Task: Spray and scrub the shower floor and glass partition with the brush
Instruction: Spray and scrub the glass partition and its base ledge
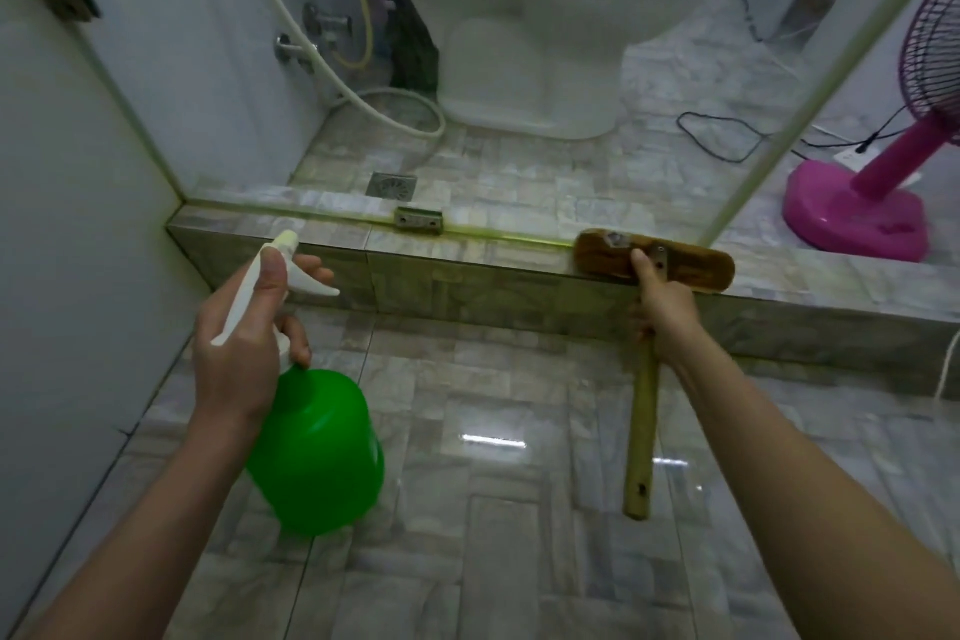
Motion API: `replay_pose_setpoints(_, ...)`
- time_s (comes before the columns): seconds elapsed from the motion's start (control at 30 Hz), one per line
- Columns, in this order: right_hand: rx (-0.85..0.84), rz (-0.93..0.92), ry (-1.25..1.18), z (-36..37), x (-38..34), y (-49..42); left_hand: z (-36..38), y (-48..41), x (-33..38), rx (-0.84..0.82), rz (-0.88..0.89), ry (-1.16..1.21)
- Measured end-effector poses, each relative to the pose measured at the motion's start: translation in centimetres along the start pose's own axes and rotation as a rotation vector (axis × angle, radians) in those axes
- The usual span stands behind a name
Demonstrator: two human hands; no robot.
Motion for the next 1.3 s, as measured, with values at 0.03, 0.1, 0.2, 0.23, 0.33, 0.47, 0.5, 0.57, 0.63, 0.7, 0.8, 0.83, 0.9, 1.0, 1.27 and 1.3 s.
replay_pose_setpoints(0.03,-0.026,0.002,-0.008,1.0,-0.1,0.3,0.0,0.0,0.1,-0.003,0.001,0.008)
replay_pose_setpoints(0.1,-0.127,-0.034,0.04,4.9,-1.1,2.5,0.2,0.1,0.1,-0.013,0.004,0.015)
replay_pose_setpoints(0.2,-0.321,-0.075,-0.006,12.2,-2.6,6.4,0.9,0.2,-0.1,-0.031,0.015,0.019)
replay_pose_setpoints(0.23,-0.345,-0.078,-0.016,13.6,-2.8,7.1,1.1,0.1,-0.2,-0.034,0.017,0.02)
replay_pose_setpoints(0.33,-0.295,-0.101,0.002,12.0,-2.2,6.5,1.3,-0.1,-0.3,-0.037,0.022,0.007)
replay_pose_setpoints(0.47,-0.051,-0.134,0.024,4.4,0.1,2.1,1.2,0.1,-0.4,-0.049,0.033,-0.026)
replay_pose_setpoints(0.5,-0.04,-0.139,0.02,3.7,0.2,1.9,1.2,0.2,-0.4,-0.056,0.038,-0.041)
replay_pose_setpoints(0.57,-0.053,-0.18,0.03,4.0,0.1,2.2,1.2,0.4,-0.3,-0.069,0.046,-0.053)
replay_pose_setpoints(0.63,-0.097,-0.299,0.045,5.2,-1.7,3.9,1.3,0.7,0.2,-0.085,0.059,-0.027)
replay_pose_setpoints(0.7,-0.178,-0.474,-0.073,5.9,-6.4,6.3,1.4,1.0,0.6,-0.09,0.069,-0.017)
replay_pose_setpoints(0.8,-0.202,-0.71,-0.292,5.0,-17.3,10.4,1.8,1.4,1.1,-0.086,0.086,-0.044)
replay_pose_setpoints(0.83,-0.184,-0.752,-0.354,4.3,-20.3,11.8,1.9,1.6,1.2,-0.081,0.091,-0.057)
replay_pose_setpoints(0.9,-0.18,-0.777,-0.451,3.9,-22.6,13.0,2.0,1.7,1.7,-0.069,0.093,-0.055)
replay_pose_setpoints(1.0,-0.16,-0.685,-0.319,5.2,-15.8,10.2,1.8,1.9,2.2,-0.065,0.092,-0.022)
replay_pose_setpoints(1.27,-0.096,-0.555,-0.167,2.2,-9.4,5.2,2.0,1.9,1.3,-0.062,0.09,-0.077)
replay_pose_setpoints(1.3,-0.12,-0.629,-0.249,1.5,-12.7,6.3,2.2,1.8,1.1,-0.06,0.085,-0.089)
Point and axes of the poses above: each hand's wrist, its own y-axis away from the middle knuckle, its own z-axis out of the palm, x = y × z, the point moved 4 cm from there along -y, towards the middle knuckle, and after that the axes turned 4 degrees about x, right-handed, at the moved point
